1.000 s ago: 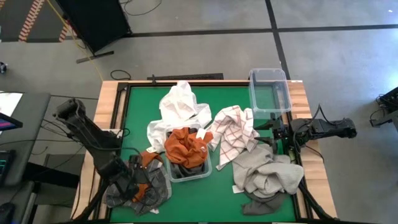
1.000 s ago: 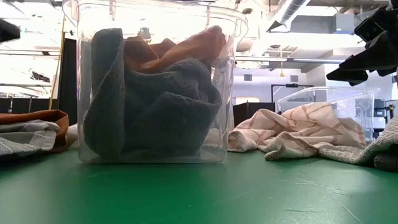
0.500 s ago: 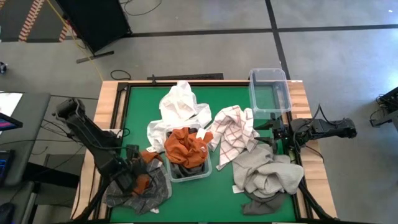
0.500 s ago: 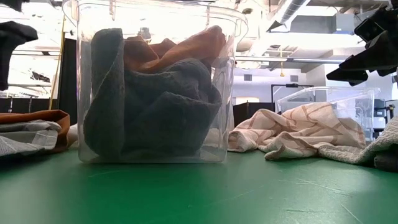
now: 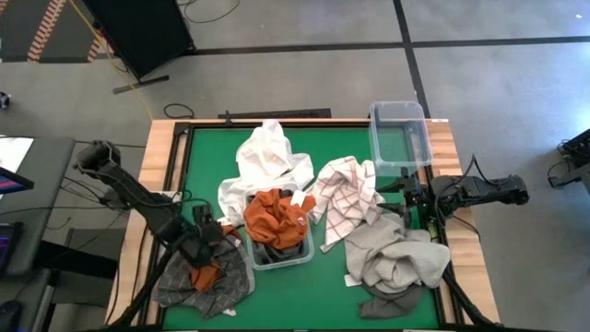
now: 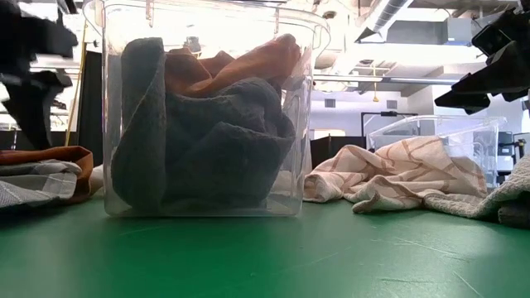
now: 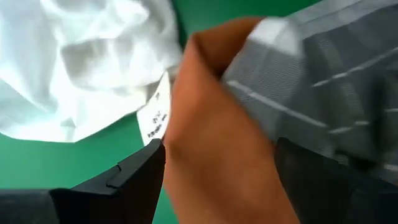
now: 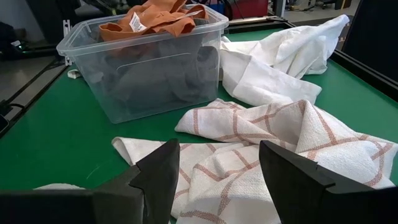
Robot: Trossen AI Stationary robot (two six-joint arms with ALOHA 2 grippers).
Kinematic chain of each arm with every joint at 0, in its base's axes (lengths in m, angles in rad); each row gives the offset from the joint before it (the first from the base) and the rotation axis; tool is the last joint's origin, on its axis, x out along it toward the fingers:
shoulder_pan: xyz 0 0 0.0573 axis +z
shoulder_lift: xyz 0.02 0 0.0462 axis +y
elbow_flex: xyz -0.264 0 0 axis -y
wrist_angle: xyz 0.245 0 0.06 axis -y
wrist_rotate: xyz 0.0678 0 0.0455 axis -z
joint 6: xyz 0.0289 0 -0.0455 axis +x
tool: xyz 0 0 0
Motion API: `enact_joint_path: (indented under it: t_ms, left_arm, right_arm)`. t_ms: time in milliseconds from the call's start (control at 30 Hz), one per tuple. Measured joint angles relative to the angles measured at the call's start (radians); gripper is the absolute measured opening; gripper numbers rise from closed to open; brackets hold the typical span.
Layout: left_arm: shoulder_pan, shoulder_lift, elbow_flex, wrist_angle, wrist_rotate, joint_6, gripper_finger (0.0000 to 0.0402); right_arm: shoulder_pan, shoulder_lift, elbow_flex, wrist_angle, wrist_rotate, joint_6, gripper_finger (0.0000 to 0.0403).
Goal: Sort towels by color in basket
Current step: Put the orange towel into the bottom transparent bin
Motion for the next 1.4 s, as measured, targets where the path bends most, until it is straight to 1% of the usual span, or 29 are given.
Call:
enact_joint_path:
  t_ms: [200,300,400,533,667,700,933,1067,1233,1400]
  left_arm:
    - [0.079,0.000,-0.067,0.067,-0.007,0.033,0.0285]
    - [0.101,0.000,-0.077,0.088,0.005,0.075,0.0259]
    - [0.112,0.000,-0.063,0.081,0.025,0.112,0.0207]
    - [0.119,0.000,-0.037,0.074,0.062,0.162,0.0115]
    - [0.119,0.000,0.016,0.026,0.063,0.201,0.0027]
    - [0.119,0.000,0.032,0.012,0.062,0.204,0.0015]
    - [0.119,0.000,0.159,-0.109,0.035,0.223,0.0011]
    - [0.119,0.000,0.206,-0.106,0.035,0.236,0.0020]
    - [0.118,0.000,0.224,-0.080,0.034,0.267,0.0046]
    - [0.118,0.001,0.205,-0.081,0.038,0.270,0.0053]
  right_arm:
    - [0.000,0.000,0.000,0.000,0.000,0.000,0.0249]
    - [0.000,0.000,0.000,0.000,0.000,0.000,0.0249]
    - [0.000,0.000,0.000,0.000,0.000,0.000,0.0249]
    - [0.000,0.000,0.000,0.000,0.000,0.000,0.0249]
    - [0.000,0.000,0.000,0.000,0.000,0.000,0.0249]
    - [0.000,0.000,0.000,0.000,0.000,0.000,0.0249]
    - [0.000,0.000,0.000,0.000,0.000,0.000,0.0249]
    - [0.000,0.000,0.000,0.000,0.000,0.000,0.0249]
    - [0.000,0.000,0.000,0.000,0.000,0.000,0.0249]
    - [0.000,0.000,0.000,0.000,0.000,0.000,0.0249]
